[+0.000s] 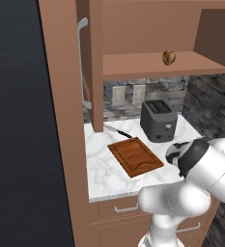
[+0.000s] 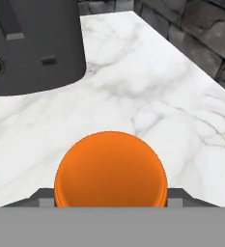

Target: Pick the bread, place it on the cutting board, pick the jam, place it on the counter, and close the cabinet.

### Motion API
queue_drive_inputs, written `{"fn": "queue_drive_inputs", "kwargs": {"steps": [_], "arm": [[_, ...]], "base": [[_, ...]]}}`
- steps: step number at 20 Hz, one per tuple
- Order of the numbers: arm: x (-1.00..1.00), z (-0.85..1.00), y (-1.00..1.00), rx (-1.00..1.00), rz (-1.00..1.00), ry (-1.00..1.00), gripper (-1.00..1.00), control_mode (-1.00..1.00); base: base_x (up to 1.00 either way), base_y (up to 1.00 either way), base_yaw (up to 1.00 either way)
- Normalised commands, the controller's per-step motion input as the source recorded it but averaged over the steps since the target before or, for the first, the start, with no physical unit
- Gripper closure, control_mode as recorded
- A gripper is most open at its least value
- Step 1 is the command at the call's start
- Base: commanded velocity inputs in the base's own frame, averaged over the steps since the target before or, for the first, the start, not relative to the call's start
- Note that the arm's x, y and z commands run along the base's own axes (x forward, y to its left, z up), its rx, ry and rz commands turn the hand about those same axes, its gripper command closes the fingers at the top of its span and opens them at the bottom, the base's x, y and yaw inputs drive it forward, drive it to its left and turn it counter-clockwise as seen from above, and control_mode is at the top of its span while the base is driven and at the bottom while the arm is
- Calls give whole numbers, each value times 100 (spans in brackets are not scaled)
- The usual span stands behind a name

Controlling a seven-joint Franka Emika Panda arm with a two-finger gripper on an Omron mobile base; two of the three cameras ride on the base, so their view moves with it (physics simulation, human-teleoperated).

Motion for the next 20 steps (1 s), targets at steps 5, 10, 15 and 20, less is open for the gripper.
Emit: {"fn": "queue_drive_inputs", "kwargs": {"steps": [5, 10, 15, 20], "arm": [[0, -14, 0, 0, 0, 0, 100, -100], [0, -14, 0, 0, 0, 0, 100, -100], [0, -13, 0, 0, 0, 0, 100, -100], [1, -16, 0, 0, 0, 0, 100, -100]], "base": [[0, 0, 0], [0, 0, 0], [0, 0, 0], [0, 0, 0]]}}
